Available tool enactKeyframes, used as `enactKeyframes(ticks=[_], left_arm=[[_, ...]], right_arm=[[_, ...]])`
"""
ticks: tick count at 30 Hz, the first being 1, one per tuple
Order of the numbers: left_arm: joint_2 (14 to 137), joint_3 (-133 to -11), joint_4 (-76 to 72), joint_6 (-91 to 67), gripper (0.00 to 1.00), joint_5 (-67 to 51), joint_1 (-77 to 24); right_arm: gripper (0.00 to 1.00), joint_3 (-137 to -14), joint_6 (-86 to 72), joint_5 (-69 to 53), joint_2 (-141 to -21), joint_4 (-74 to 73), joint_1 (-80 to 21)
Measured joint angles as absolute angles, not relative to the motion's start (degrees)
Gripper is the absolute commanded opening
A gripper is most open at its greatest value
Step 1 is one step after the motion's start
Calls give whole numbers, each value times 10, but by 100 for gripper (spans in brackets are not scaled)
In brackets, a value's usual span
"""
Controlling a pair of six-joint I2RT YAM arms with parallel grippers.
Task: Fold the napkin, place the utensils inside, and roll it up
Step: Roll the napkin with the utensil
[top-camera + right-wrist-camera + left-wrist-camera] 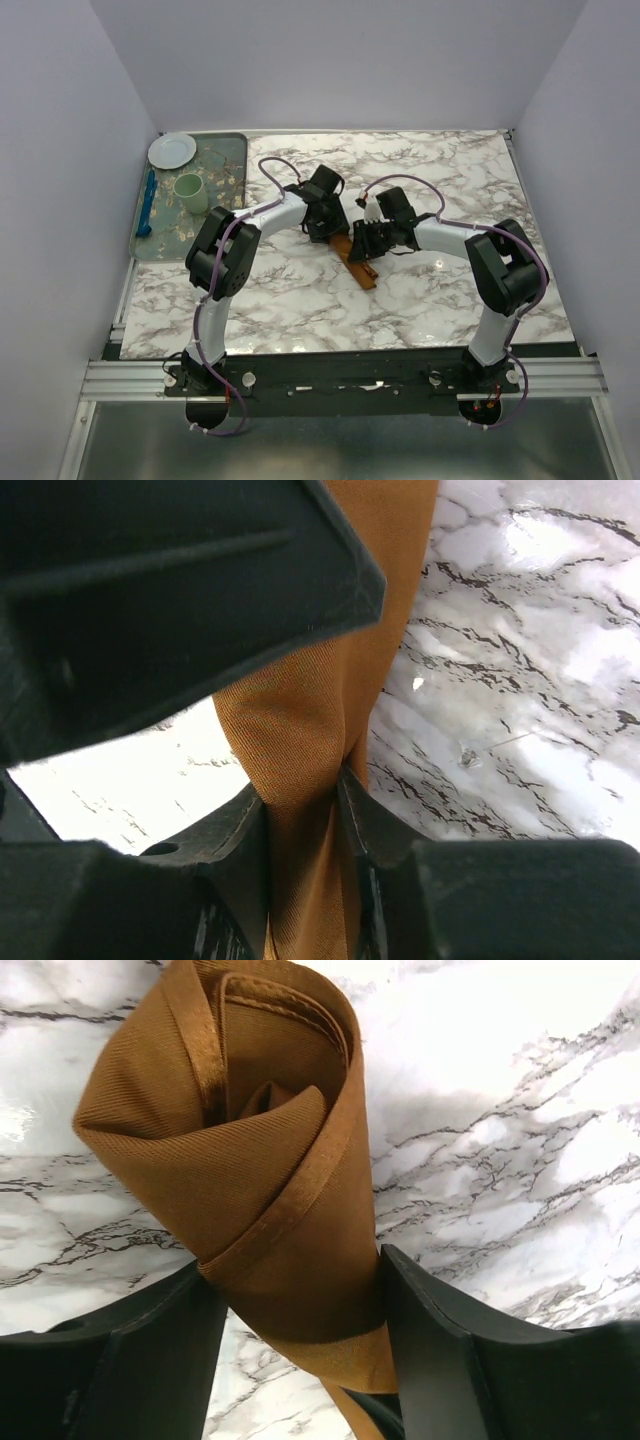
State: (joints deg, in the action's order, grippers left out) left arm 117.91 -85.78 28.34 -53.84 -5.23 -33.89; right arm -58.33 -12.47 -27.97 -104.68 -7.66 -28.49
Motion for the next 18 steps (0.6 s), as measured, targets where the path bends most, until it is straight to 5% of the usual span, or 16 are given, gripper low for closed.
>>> enactKeyframes(ticks=[7,18], left_arm=[[1185,-858,275,-542,48,-38,-339],[1192,-866,263,-542,43,-34,-339]], right_arm=[[65,-579,-148,-301,-1046,-65,-285],[76,-551,-145,-267,-982,-97,-285]])
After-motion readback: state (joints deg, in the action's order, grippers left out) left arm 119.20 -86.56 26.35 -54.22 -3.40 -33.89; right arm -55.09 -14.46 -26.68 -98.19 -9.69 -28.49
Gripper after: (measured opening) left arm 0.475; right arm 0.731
